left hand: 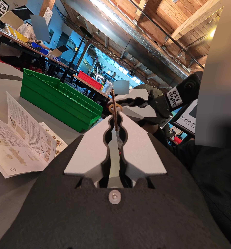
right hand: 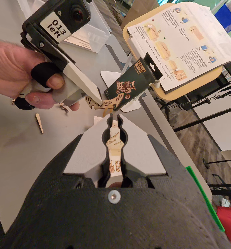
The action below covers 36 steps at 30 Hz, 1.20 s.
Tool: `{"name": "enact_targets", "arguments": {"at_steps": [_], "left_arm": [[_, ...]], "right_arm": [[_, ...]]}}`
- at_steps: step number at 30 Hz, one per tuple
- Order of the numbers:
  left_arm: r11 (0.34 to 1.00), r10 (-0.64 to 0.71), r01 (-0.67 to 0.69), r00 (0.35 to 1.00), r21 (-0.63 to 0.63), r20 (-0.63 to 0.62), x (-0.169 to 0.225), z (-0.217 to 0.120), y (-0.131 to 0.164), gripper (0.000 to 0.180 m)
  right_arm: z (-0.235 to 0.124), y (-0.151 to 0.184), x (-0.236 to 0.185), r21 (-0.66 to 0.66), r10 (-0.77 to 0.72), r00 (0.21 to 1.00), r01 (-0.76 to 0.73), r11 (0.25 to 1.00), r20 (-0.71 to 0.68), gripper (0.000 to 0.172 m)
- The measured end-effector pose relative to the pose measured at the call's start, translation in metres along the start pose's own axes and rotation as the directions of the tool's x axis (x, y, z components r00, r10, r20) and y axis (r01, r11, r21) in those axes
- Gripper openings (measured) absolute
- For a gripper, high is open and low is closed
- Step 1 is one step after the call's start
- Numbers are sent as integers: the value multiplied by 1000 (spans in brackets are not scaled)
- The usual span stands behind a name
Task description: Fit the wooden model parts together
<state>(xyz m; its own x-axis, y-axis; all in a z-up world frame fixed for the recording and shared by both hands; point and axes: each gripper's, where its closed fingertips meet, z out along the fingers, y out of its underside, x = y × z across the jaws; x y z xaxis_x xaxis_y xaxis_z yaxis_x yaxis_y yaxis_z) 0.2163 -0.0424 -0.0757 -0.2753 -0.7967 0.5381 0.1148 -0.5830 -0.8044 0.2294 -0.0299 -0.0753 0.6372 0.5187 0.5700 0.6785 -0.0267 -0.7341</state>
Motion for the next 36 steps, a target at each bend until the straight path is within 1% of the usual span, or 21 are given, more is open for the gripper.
{"name": "enact_targets", "arguments": {"at_steps": [2, 6, 9, 11, 13, 15, 17, 20, 21, 23, 26, 29, 32, 36], "left_arm": [[1000, 0, 0, 1000, -2, -3, -1, -1, 0, 1], [1000, -1, 1, 1000, -7, -15, 0, -3, -1, 1], [1000, -7, 6, 999, -31, -32, 3, -4, -1, 1], [997, -1, -2, 999, -73, -39, 5, -4, 2, 1], [990, 20, -25, 999, -141, -32, 7, -5, 7, 1], [980, 47, -50, 999, -194, -21, 8, -7, 9, 1], [969, 69, -72, 997, -235, -22, 12, -10, 11, 1], [956, 99, -103, 995, -274, -26, 17, -15, 13, 1], [955, 103, -106, 994, -277, -25, 19, -17, 12, 1], [951, 110, -111, 994, -287, -21, 20, -22, 12, 1], [953, 107, -109, 994, -284, -21, 22, -30, 9, 1], [959, 128, -127, 992, -253, -11, 25, -40, -1, 3], [959, 178, -168, 984, -227, 26, 25, -57, -14, 12], [936, 277, -244, 955, -254, 105, 25, -89, -29, 17]], "right_arm": [[-2, -1, 3, 15, 28, 1000, -28, 1000, 6, 5], [-12, -6, 14, 76, 134, 990, -137, 988, 40, 6], [-20, -13, 20, 130, 253, 958, -270, 954, 132, 6], [-21, -18, 17, 142, 327, 914, -366, 920, 241, 9], [-20, -22, 14, 144, 373, 867, -437, 888, 331, 12], [-15, -22, 6, 99, 403, 814, -482, 870, 419, 19], [-14, -27, -4, 68, 421, 743, -527, 847, 519, 19], [-5, -30, -15, 17, 442, 679, -556, 831, 586, 20], [-1, -31, -19, 5, 439, 671, -551, 835, 598, 17], [-1, -38, -28, 2, 424, 641, -553, 833, 639, 4], [2, -47, -33, 0, 427, 615, -570, 822, 663, 2], [5, -60, -35, 7, 447, 576, -618, 786, 685, 0], [9, -72, -31, 42, 467, 565, -666, 745, 681, 0], [12, -87, -26, 80, 481, 571, -695, 715, 666, 0]]}}
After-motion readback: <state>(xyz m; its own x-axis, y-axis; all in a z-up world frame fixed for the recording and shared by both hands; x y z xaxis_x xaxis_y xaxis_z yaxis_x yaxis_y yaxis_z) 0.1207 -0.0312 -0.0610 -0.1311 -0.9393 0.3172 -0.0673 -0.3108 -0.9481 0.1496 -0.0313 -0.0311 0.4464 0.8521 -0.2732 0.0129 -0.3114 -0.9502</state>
